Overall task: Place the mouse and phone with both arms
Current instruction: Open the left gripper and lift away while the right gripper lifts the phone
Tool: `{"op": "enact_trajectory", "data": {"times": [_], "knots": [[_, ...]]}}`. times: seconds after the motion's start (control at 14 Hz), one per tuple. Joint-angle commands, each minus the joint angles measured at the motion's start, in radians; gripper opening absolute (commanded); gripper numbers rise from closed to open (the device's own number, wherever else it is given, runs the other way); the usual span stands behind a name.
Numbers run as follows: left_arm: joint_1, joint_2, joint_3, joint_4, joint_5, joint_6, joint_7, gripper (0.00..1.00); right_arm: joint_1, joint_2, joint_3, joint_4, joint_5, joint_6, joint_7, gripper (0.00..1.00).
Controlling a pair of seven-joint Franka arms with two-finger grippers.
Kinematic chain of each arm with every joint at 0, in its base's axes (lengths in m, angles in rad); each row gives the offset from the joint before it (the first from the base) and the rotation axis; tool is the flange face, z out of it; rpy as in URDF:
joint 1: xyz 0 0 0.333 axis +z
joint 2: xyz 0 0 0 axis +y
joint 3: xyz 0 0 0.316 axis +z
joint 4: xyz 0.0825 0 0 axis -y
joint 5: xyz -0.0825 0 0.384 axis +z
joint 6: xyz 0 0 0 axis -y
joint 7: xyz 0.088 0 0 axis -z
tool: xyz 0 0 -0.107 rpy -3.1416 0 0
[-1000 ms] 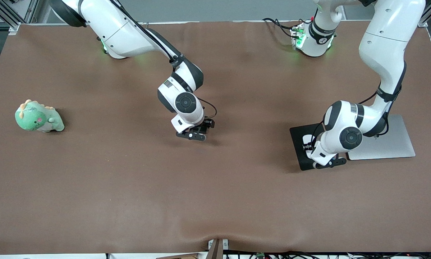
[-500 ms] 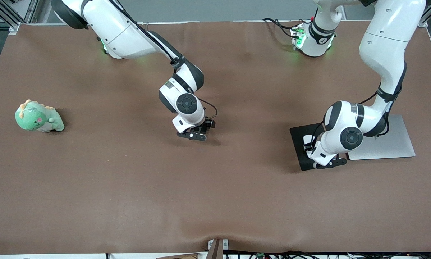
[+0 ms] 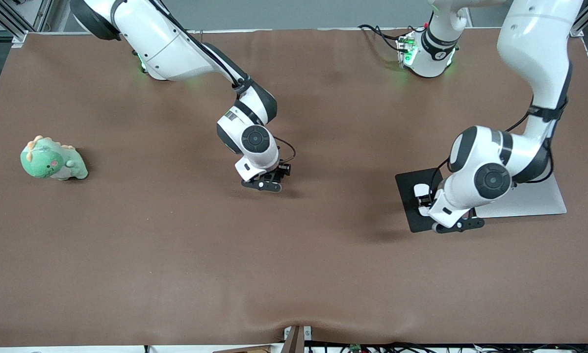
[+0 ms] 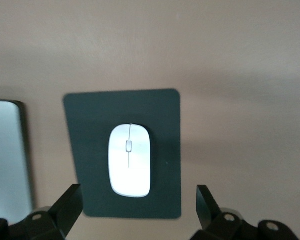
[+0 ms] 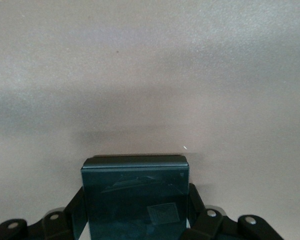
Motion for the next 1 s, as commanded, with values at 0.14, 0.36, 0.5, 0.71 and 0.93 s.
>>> {"op": "enact_trajectory", "data": {"times": [0.14, 0.36, 0.5, 0.71, 0.93], "knots": [[0.008, -0.070, -0.005, 0.202, 0.024, -0.241, 0.072, 1.00, -0.030, -0.044, 0.014, -0.003, -0.024, -0.041, 0.041, 0.00], [0.011, -0.134, 0.000, 0.261, 0.023, -0.326, 0.126, 1.00, -0.056, -0.074, 0.019, -0.007, -0.023, -0.061, 0.043, 0.00], [0.014, -0.195, 0.005, 0.261, 0.012, -0.347, 0.129, 1.00, -0.090, -0.084, 0.034, -0.009, -0.023, -0.075, 0.050, 0.00], [0.027, -0.250, 0.002, 0.261, 0.006, -0.395, 0.134, 1.00, -0.160, -0.117, 0.066, -0.009, -0.023, -0.136, 0.035, 0.00], [0.027, -0.283, -0.002, 0.256, 0.003, -0.413, 0.138, 1.00, -0.245, -0.156, 0.102, -0.016, -0.023, -0.196, 0.005, 0.00]]}}
